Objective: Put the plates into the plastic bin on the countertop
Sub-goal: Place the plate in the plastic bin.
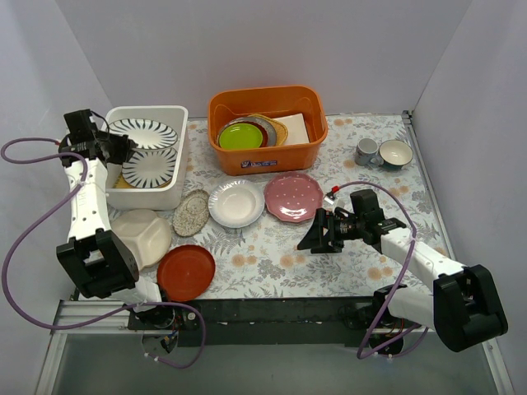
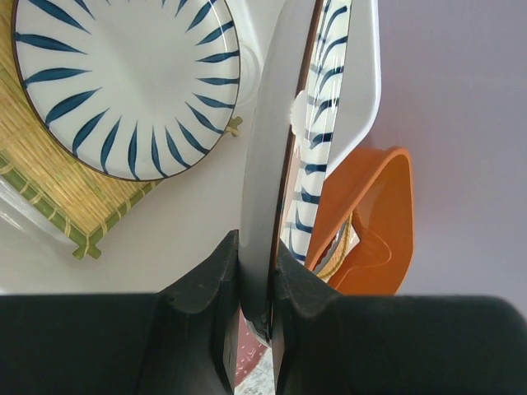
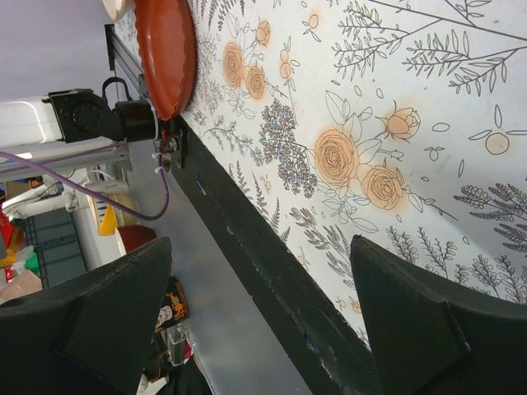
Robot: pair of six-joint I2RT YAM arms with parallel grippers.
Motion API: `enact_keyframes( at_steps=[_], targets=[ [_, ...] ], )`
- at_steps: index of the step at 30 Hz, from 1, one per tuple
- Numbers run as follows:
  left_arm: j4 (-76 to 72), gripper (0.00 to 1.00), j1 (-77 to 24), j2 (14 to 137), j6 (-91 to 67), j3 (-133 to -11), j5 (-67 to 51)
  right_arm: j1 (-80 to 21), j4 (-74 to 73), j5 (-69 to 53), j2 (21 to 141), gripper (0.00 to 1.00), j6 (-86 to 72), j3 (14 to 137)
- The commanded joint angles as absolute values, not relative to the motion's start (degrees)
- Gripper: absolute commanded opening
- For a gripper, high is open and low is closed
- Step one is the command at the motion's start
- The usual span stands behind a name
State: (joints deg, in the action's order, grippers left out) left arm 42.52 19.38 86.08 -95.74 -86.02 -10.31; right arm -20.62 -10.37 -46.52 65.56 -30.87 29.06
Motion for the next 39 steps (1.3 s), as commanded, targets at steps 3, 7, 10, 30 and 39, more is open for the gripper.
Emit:
enact_keyframes(
  at_steps=[3, 7, 10, 30, 39],
  targets=[
    [34.89, 0.0, 20.48, 84.9, -98.79, -84.29, -12.56, -20.39, -10.02, -47.72, 64.16, 0.96, -29.88, 28.92],
    [34.45, 0.0, 20.48, 85.78, -98.79, -83.5, -11.43, -20.3, -10.19, -47.64, 63.72, 0.96, -29.8, 28.48],
    [33.49, 0.0, 20.57, 86.74, -98.35, -83.41, -11.6, -20.3, -10.72, -47.72, 63.63, 0.97, -29.97, 27.95],
    [29.8, 0.0, 20.65, 91.32, -96.68, -77.09, -11.78, -20.39, -11.16, -47.81, 63.9, 0.97, -29.88, 27.33],
    [28.48, 0.06, 20.57, 93.33, -95.01, -76.47, -13.88, -20.39, -11.16, -47.9, 64.16, 0.97, -29.97, 27.51]
  ],
)
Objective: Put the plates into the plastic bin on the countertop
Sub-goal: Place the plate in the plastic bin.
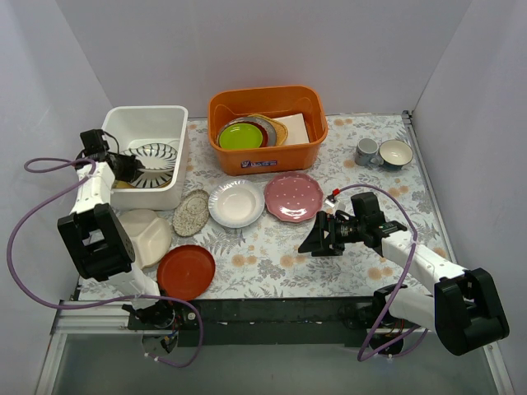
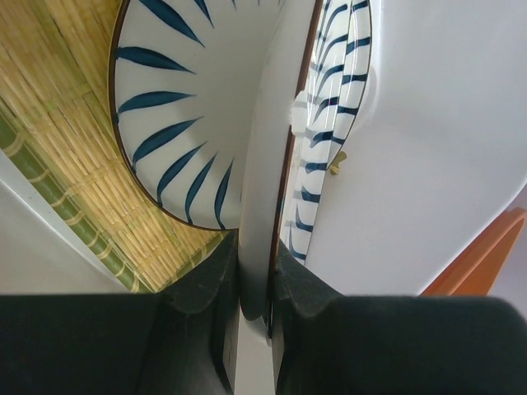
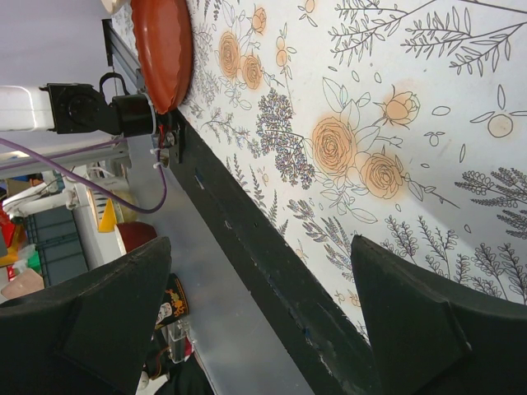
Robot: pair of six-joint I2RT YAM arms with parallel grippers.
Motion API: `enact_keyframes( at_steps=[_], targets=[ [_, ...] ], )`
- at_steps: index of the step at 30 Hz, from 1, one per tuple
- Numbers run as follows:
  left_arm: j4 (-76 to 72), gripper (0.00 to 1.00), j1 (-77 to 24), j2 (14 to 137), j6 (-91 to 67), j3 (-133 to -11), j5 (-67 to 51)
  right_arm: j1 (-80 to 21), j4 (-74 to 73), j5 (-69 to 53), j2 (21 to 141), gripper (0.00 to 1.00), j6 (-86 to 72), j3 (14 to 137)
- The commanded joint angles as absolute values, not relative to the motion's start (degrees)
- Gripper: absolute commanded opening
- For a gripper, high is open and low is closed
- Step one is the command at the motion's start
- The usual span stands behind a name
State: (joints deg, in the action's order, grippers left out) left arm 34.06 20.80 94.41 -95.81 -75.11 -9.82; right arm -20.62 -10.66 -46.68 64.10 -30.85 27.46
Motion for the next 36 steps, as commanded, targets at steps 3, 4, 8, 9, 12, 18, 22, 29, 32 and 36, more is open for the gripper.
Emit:
enact_keyframes(
  at_steps=[3, 4, 8, 9, 12, 18, 22, 29, 32, 36],
  targets=[
    [28.13, 0.13, 20.57, 94.39, -94.66, -76.82, -14.85, -20.39, -11.34, -47.99, 63.99, 0.97, -29.97, 27.51],
    [28.21, 0.15, 20.57, 94.66, -94.48, -76.99, -14.94, -20.39, -11.34, -47.99, 63.98, 0.97, -29.88, 27.51],
    [28.21, 0.34, 20.57, 96.06, -93.25, -77.69, -16.52, -20.3, -11.51, -47.99, 63.98, 0.97, -29.88, 27.42],
    [28.21, 0.37, 20.65, 96.33, -92.9, -77.78, -17.05, -20.39, -11.6, -47.99, 64.07, 0.97, -29.8, 27.42],
    [28.74, 0.45, 20.65, 96.85, -92.37, -77.96, -17.31, -20.3, -11.6, -48.08, 64.16, 0.97, -29.71, 27.51],
    [30.76, 0.59, 20.83, 97.21, -90.88, -78.05, -17.67, -20.3, -11.43, -48.25, 64.86, 0.97, -29.62, 27.42],
    [31.99, 0.63, 21.18, 97.29, -89.91, -77.7, -17.75, -20.3, -11.25, -48.34, 65.13, 0.97, -29.53, 27.33],
    [35.85, 0.7, 21.8, 98.87, -88.33, -79.1, -17.31, -20.3, -11.16, -48.69, 66.09, 0.97, -29.44, 27.51],
    [37.88, 0.75, 21.8, 100.28, -87.72, -80.15, -17.4, -20.3, -10.99, -48.78, 66.27, 0.97, -29.44, 27.77],
    [38.94, 0.8, 21.89, 101.69, -86.93, -80.95, -18.1, -20.3, -11.25, -48.95, 66.36, 0.97, -29.27, 27.86]
  ],
)
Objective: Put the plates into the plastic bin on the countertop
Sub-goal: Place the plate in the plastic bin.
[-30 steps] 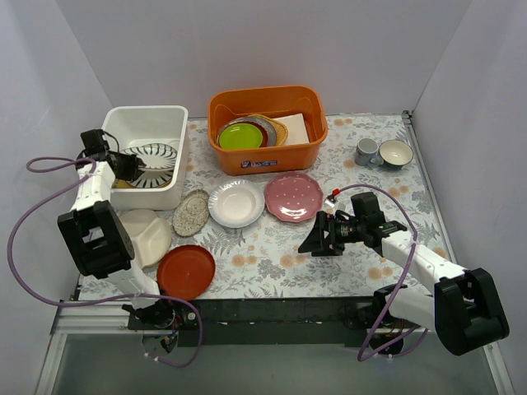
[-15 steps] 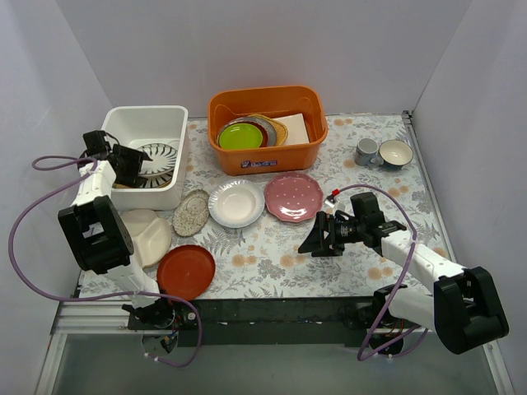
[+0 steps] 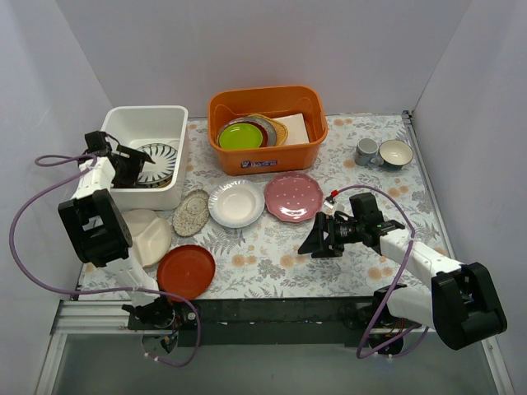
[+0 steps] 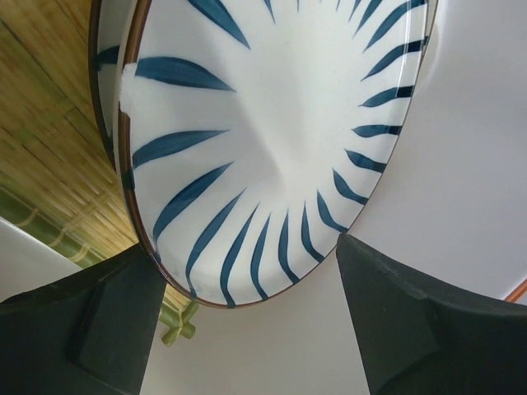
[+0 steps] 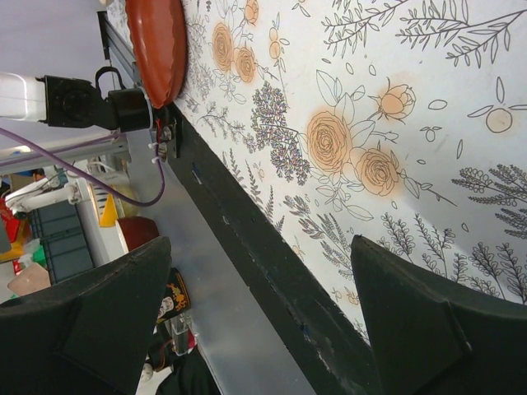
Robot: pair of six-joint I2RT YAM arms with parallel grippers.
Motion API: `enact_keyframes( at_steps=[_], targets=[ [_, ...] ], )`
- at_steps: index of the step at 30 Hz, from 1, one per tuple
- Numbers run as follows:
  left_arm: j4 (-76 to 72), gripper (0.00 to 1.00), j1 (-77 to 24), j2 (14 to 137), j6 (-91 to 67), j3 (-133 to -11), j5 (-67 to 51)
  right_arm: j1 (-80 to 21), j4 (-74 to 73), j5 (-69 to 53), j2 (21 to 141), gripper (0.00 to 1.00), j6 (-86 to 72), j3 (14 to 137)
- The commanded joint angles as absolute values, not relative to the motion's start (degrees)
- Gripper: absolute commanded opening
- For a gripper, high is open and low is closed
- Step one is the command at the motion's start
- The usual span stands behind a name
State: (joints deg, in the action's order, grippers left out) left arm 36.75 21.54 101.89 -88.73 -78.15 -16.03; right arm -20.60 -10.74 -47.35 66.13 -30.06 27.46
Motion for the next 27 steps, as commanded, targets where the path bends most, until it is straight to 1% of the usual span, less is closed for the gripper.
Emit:
enact_keyframes(
  at_steps=[1, 12, 15, 21, 27],
  targets=[
    [38.76, 0.81, 21.88, 101.86, -86.84, -80.95, -18.28, -20.3, -11.34, -48.96, 66.36, 0.97, -29.27, 27.77],
    [42.62, 0.91, 21.97, 103.98, -85.17, -84.02, -18.28, -20.3, -11.69, -49.22, 66.53, 0.97, -29.0, 27.6],
    [44.91, 0.98, 21.89, 103.97, -83.24, -86.57, -16.53, -20.3, -11.51, -49.31, 66.8, 0.97, -28.92, 27.6],
    [50.53, 0.98, 21.97, 104.24, -79.19, -90.35, -13.19, -20.3, -11.6, -49.48, 67.24, 0.97, -28.83, 27.6],
    [51.07, 0.98, 21.89, 99.94, -79.19, -88.25, -13.79, -20.3, -12.04, -49.39, 67.15, 0.97, -28.65, 27.6]
  ],
)
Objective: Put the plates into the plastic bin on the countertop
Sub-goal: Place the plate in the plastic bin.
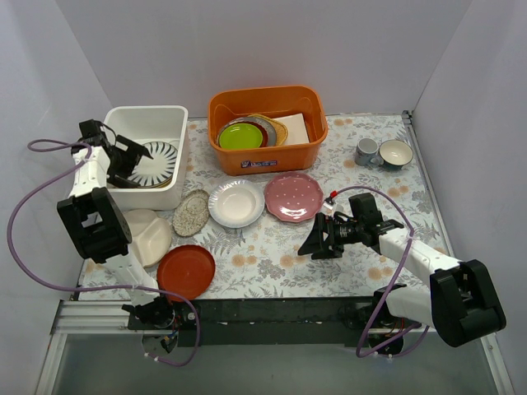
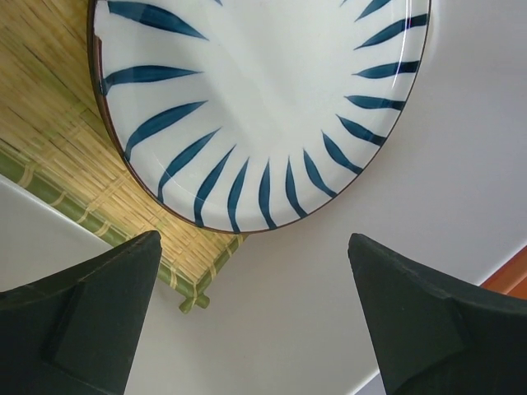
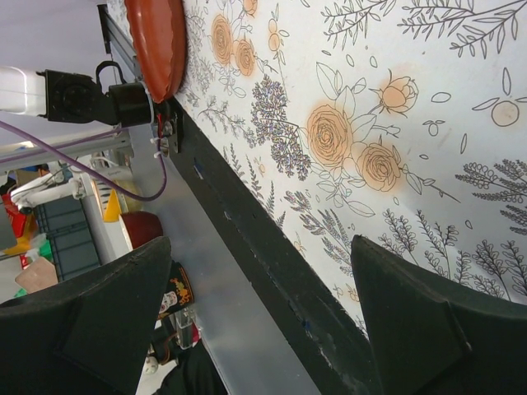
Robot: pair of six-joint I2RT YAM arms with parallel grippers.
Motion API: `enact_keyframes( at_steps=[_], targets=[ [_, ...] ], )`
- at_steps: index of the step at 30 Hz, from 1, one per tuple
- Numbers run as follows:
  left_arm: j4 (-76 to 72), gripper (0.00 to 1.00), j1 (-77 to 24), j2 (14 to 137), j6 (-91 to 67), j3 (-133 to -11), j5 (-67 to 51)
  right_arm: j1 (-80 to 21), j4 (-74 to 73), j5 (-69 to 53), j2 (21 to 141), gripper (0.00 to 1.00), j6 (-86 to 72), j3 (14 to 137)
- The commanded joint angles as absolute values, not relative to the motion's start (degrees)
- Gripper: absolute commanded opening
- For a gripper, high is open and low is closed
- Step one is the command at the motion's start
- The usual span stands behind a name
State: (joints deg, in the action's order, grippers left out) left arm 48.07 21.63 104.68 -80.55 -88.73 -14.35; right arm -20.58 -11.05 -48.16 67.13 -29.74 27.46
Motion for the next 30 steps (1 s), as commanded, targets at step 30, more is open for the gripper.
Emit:
enact_keyframes(
  at_steps=[30],
  targets=[
    [44.21, 0.98, 12.4, 76.3, -85.17, -87.98, -28.83, -20.3, -12.57, -48.43, 68.29, 0.97, -28.74, 28.74]
  ],
)
